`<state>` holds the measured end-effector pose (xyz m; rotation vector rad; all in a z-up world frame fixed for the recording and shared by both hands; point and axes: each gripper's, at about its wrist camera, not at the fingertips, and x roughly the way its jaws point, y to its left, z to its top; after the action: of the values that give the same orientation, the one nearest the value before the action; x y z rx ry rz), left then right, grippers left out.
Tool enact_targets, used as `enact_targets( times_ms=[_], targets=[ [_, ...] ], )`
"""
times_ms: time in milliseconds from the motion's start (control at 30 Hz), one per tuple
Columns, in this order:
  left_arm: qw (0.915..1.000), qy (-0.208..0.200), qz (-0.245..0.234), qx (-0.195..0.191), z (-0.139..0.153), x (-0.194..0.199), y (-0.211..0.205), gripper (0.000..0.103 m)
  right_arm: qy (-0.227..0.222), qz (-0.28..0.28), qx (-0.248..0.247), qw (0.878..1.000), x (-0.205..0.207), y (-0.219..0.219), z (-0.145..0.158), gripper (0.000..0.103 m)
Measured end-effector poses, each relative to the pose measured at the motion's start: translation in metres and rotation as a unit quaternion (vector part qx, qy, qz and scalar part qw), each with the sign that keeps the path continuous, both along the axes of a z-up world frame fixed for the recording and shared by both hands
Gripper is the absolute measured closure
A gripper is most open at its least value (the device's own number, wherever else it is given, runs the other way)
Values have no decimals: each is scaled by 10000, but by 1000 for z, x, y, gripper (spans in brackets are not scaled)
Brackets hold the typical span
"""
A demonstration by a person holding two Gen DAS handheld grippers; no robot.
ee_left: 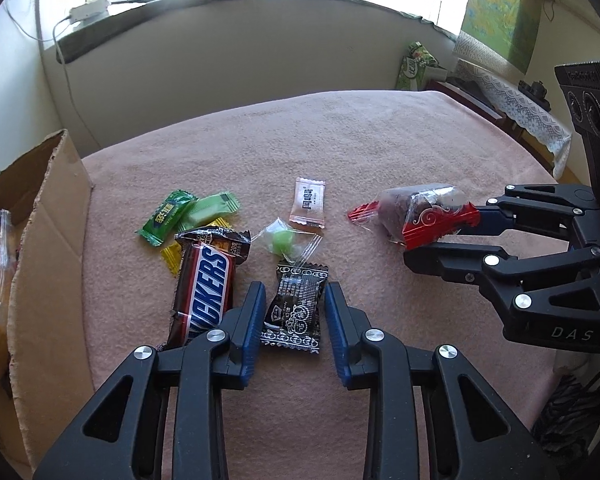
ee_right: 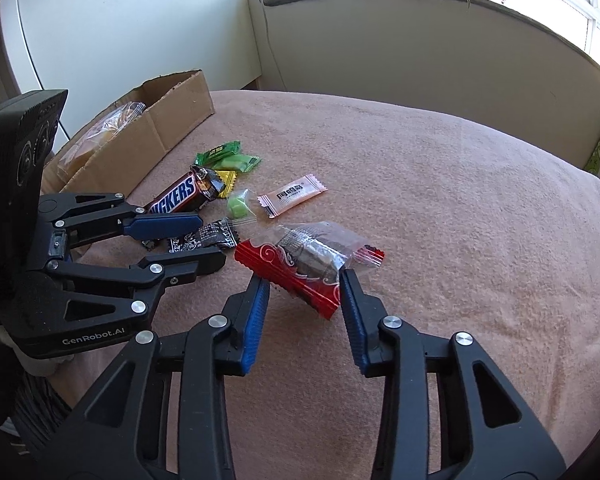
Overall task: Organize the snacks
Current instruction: 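Grasp the black snack pack with the left gripper while the right grasps the red-wrapped pastry, then carry both snacks into the cardboard box and open both grippers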
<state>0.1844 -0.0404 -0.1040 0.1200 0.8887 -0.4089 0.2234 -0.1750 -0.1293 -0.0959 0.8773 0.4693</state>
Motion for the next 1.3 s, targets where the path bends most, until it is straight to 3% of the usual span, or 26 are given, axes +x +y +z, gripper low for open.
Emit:
enact_targets(
  times_ms=[400, 633, 800, 933, 1300],
  targets=[
    [9991, -83, 204, -351, 8, -1, 15, 80, 157, -226, 594, 9979, 3, -22, 3, 76],
    [9984, -155, 190, -510, 15, -5, 16, 80, 70, -256, 622, 9977, 0, -22, 6, 78],
    [9979, -225, 222, -558, 19, -6, 18, 80, -324, -331, 727, 9963, -11, -28, 25, 81],
    [9978, -264, 232, -567, 20, -7, 19, 80, -374, -368, 827, 9952, -12, -29, 31, 81],
    [9896, -883, 657, -923, 61, -16, 57, 80, -794, -152, 1146, 9901, -13, -5, 74, 81]
  ],
)
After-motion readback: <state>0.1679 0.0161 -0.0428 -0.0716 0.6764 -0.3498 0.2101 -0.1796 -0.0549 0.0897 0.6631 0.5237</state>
